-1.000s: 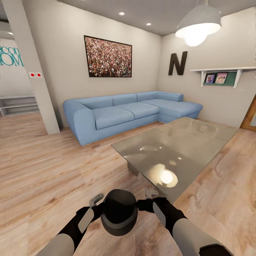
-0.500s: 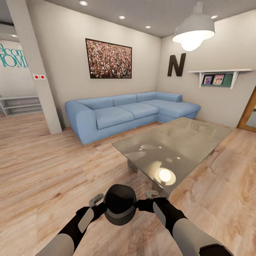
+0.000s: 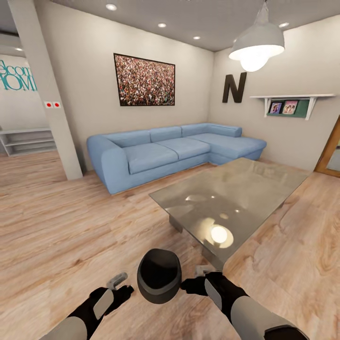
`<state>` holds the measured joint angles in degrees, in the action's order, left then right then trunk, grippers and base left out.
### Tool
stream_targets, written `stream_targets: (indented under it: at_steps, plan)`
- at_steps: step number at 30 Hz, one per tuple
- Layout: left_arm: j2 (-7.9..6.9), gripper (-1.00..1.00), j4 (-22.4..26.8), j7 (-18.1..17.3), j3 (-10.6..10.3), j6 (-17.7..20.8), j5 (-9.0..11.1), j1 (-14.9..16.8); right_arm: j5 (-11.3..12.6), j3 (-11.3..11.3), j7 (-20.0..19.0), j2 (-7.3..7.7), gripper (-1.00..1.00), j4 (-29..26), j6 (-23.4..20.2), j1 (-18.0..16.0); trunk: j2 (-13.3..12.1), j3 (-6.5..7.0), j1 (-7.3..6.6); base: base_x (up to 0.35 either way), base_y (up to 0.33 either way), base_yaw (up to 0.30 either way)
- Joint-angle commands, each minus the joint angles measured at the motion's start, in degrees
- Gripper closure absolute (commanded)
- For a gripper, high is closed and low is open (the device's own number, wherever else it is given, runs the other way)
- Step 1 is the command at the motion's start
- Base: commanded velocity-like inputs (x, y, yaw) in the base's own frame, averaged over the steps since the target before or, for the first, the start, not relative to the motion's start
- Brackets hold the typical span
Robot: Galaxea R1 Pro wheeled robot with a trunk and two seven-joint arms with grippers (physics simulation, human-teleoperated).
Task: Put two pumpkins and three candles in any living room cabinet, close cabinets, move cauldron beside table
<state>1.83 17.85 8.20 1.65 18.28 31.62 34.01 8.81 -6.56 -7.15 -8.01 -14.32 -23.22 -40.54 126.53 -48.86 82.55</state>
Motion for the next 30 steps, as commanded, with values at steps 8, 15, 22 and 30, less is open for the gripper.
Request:
stream_targets:
  at_steps: [8, 15, 22, 30]
  plan:
    - [-0.22, -1.0, -10.29, 0.33, 0.03, -2.22, 0.39, -0.07, 0.31, -0.61, 1.39, 1.19, -1.0, 8.39, 0.3, 0.39, -3.2, 1.39, -1.78, 0.0, 0.0, 0.0]
    - [0.33, -1.0, -17.13, 0.07, -0.05, -7.64, 0.3, -0.57, 0.1, -0.73, 6.86, 1.63, -1.0, 13.04, 8.73, 4.91, -5.2, 2.48, -2.87, 0.0, 0.0, -0.094]
    - [-0.06, -1.0, -17.26, -0.02, -0.06, -7.82, 0.2, -0.86, 0.15, -0.74, 7.49, 2.73, -1.0, 13.02, 11.57, 6.31, -5.2, 2.92, -2.87, 0.0, 0.0, -0.217]
    - [0.04, -1.0, -17.24, -0.02, -0.06, -7.74, 0.07, -0.88, 0.38, -0.72, 7.5, 2.91, -1.0, 13.1, 13.95, 6.42, -7.61, 4.51, -4.19, 0.0, 0.0, -0.219]
